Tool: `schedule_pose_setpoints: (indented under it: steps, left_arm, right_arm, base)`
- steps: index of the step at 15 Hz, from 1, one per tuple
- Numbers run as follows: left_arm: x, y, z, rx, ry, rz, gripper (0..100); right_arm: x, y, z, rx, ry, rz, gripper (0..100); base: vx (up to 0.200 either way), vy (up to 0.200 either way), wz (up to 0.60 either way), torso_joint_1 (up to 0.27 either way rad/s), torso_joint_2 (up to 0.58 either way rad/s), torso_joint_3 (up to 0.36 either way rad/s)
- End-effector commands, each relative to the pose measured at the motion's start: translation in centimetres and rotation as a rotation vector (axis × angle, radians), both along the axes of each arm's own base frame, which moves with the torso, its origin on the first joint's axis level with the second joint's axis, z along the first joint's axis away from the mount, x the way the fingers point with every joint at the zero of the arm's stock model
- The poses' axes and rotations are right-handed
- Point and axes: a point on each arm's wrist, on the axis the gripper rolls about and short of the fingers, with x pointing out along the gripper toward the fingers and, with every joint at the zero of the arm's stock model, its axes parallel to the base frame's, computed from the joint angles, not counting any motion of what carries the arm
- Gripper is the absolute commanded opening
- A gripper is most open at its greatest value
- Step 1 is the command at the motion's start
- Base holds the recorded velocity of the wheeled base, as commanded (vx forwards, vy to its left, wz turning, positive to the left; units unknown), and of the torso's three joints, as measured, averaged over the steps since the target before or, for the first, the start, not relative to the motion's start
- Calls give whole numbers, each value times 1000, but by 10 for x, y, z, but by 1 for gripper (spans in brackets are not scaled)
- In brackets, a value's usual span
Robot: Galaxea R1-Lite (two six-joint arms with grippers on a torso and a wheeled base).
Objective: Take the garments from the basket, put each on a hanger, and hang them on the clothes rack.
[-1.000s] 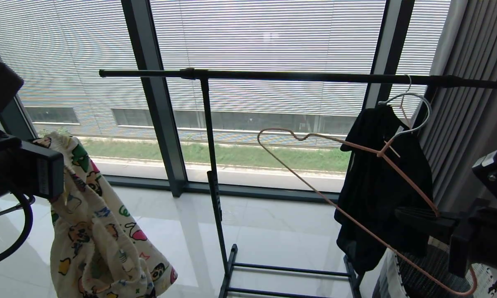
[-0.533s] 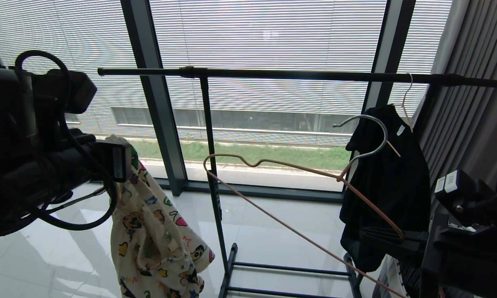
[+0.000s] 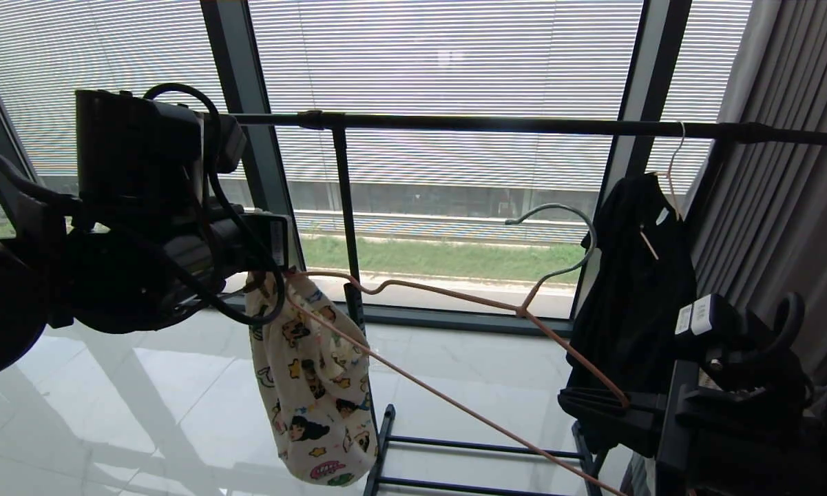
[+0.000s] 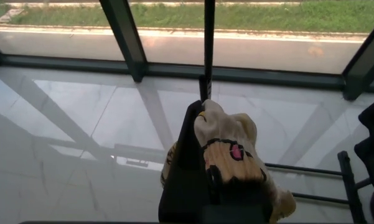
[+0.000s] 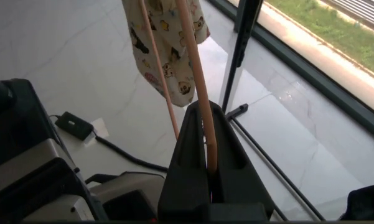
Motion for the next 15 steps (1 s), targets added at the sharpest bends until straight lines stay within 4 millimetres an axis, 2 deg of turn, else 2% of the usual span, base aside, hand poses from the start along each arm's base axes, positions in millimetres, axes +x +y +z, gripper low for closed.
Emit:
schedule_pose_setpoints:
  steps: [1,7,11,15]
  left_arm:
    - [1,-3,-2,3,6,-8,0]
    - [-4,-9,0,-2,-6,-2,0]
    - [-6,-14,-2,-5,-14,54,0]
    - [-5,-19,-5,-12,-16,82,0]
  right_arm:
    - [9,11,-12,-34,30,1,0]
    - [18,21,-18,-32,48,-13,0]
    - [33,37,-25,-3,12,-123,0]
    - [38,58,-20,28,8,-105,0]
  base:
    - [0,0,0,0,0,0]
    - [0,0,0,0,0,0]
    - [0,0,0,0,0,0]
    - [0,0,0,0,0,0]
